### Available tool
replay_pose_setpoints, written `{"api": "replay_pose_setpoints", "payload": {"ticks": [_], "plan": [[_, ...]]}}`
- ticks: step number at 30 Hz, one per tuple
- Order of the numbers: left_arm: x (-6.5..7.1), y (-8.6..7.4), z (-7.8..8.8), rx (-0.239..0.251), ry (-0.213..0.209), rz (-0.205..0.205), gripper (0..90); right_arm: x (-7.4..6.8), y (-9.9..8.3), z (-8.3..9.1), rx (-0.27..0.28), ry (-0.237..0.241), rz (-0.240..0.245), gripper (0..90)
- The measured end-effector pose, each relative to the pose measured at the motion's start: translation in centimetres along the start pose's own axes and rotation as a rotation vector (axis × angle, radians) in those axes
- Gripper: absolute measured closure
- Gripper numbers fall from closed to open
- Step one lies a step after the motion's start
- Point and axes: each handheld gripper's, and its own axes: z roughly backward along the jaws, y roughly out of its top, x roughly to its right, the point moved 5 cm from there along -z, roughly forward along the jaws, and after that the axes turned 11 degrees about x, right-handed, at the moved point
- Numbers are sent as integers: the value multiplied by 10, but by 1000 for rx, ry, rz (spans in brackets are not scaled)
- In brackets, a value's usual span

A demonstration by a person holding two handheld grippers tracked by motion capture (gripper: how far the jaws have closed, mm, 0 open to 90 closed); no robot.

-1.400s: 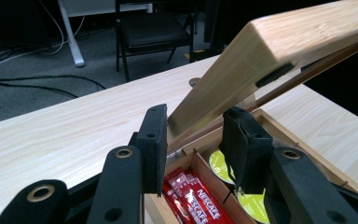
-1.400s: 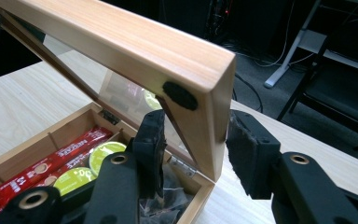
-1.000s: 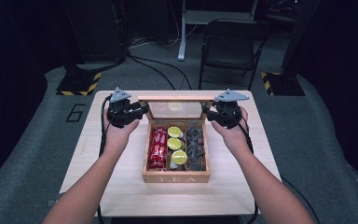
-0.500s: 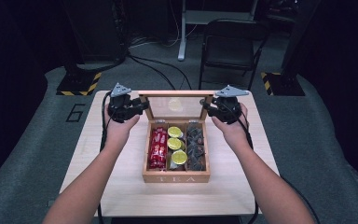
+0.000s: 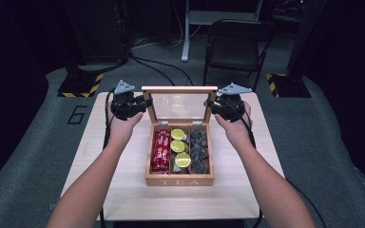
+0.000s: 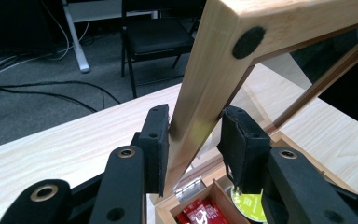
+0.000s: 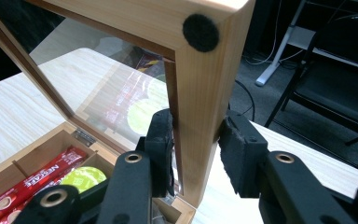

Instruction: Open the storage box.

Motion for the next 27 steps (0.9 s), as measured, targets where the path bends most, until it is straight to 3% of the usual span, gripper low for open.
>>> {"api": "replay_pose_setpoints", "payload": {"ticks": [7,11,14,24,27], "plan": [[-4,3,-8,10,20,13,630,4,2,-7,-1,-12,-21,647],[-4,2,-11,18,26,45,627,5,4,-10,-5,-17,-32,647],[-5,1,-14,23,37,38,625,6,4,-12,-7,-17,-40,648],[-12,-20,-27,0,30,70,619,9,7,-17,-23,-25,-40,648],[-11,-22,-31,-10,40,57,599,9,7,-17,-24,-23,-44,648]]}}
